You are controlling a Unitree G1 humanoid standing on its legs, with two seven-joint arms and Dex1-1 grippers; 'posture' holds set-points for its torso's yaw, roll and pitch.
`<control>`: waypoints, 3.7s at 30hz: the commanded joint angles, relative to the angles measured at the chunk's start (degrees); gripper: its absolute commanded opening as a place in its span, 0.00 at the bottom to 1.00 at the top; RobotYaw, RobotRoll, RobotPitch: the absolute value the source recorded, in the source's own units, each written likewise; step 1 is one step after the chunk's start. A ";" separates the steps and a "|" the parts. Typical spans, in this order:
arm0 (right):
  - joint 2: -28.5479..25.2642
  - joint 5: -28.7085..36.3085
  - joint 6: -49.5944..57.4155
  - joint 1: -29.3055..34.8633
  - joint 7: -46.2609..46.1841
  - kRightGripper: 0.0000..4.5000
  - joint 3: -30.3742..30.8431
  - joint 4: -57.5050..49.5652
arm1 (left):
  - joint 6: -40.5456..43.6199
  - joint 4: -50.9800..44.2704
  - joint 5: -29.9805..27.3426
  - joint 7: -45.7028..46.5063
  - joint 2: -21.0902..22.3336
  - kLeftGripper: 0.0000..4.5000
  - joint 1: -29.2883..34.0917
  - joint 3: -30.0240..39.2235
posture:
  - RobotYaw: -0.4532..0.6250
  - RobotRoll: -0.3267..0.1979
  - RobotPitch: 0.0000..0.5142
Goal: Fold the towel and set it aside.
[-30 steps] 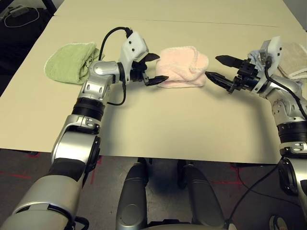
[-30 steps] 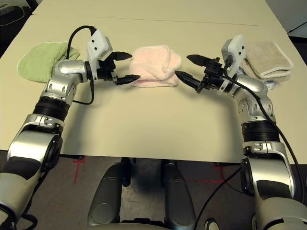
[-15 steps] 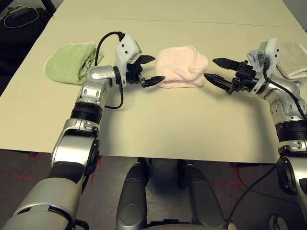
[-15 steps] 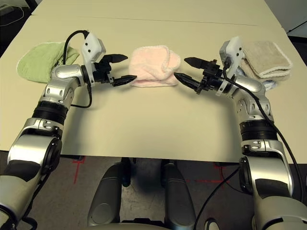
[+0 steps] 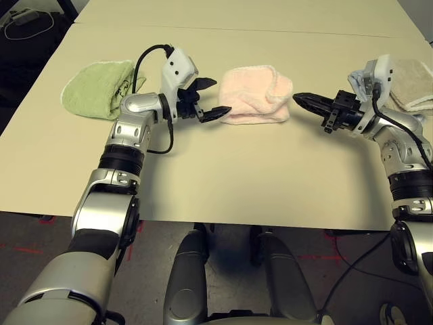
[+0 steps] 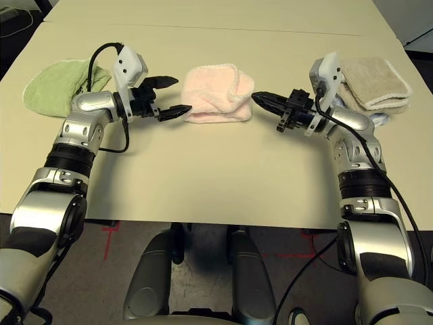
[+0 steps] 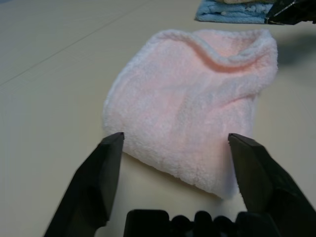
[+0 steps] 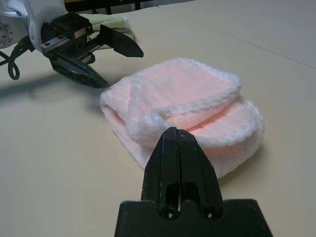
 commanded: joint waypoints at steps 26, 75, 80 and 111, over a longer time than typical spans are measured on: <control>7.45 -6.14 -3.14 -18.13 -2.81 0.00 3.68 18.45 | -4.05 9.39 0.53 -2.75 -2.27 0.01 -7.55 -0.20 | 0.54 0.62 0.44; 2.96 -18.82 11.58 -13.50 -7.60 0.00 11.64 16.53 | -6.91 26.94 9.87 1.75 -6.76 0.01 -13.68 -4.42 | 0.50 0.62 0.48; 2.69 -19.60 10.80 -11.56 -8.35 0.00 12.03 17.35 | -6.88 27.89 12.49 1.45 -5.10 0.01 -12.66 -5.88 | 0.50 0.62 0.48; 4.07 -7.36 7.44 -16.99 -9.64 0.00 1.16 14.84 | -6.92 22.23 0.79 -8.15 -5.61 0.01 -19.81 4.68 | 0.49 0.62 0.46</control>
